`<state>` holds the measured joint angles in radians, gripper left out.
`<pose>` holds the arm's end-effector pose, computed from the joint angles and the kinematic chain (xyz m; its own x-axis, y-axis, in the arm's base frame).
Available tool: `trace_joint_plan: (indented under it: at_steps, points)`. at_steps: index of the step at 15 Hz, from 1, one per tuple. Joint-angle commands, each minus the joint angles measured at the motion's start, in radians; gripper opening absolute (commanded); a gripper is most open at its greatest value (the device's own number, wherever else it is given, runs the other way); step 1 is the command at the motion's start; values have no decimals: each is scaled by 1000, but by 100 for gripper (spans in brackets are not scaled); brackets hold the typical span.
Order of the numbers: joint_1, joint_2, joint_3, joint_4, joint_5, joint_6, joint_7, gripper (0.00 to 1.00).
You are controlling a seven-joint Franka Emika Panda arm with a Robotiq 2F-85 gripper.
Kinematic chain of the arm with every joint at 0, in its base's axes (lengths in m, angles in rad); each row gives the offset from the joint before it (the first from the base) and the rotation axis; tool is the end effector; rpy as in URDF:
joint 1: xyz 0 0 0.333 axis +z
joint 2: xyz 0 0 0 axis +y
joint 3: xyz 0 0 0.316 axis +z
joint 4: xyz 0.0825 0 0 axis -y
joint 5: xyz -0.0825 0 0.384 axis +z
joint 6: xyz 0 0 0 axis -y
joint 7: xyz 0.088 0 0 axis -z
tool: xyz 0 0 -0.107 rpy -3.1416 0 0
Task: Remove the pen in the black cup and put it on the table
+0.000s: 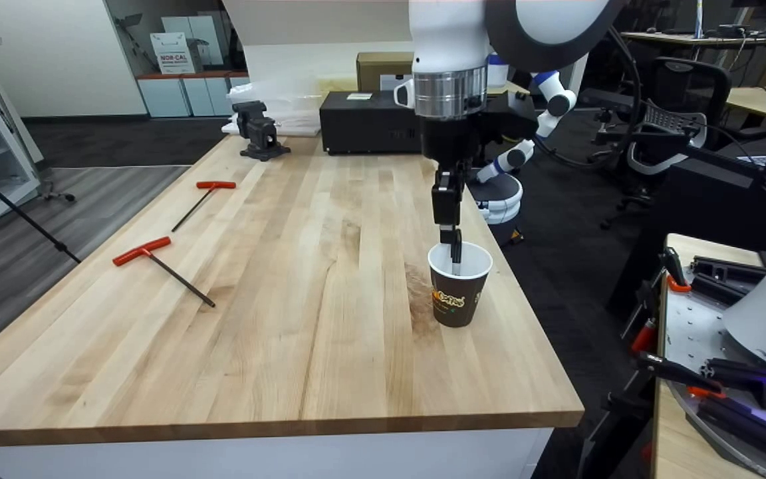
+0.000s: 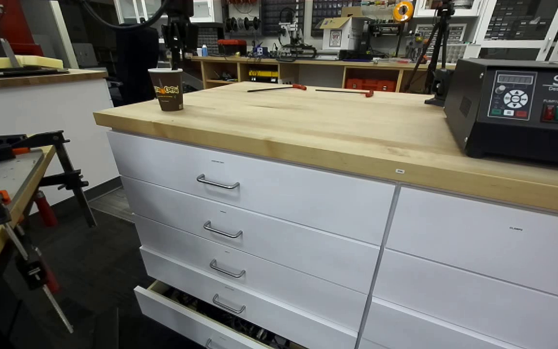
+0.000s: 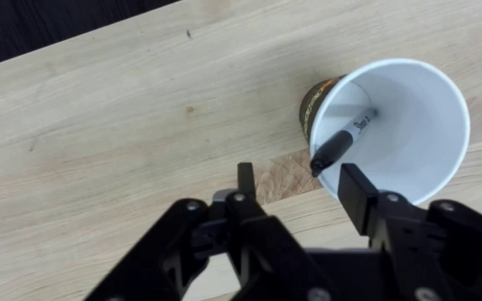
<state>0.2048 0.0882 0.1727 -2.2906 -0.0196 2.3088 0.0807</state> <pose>0.4792 0.1896 0.3077 0.9500 0.3045 -0.0684 0.3055 -0.9522 0.0040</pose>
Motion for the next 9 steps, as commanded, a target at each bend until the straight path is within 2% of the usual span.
trace_joint_plan:
  at_steps: [1,2,3,4,5,7,9]
  points:
    - [-2,1,2,30,-20,-57,19,31]
    - [-2,1,2,33,-20,-63,19,30]
    - [-2,2,2,35,-21,-69,18,23]
    - [-2,2,2,37,-24,-72,19,33]
    - [-2,2,2,39,-25,-75,20,59]
    - [-2,2,2,40,-23,-82,21,60]
    - [-3,0,3,36,-13,-74,15,70]
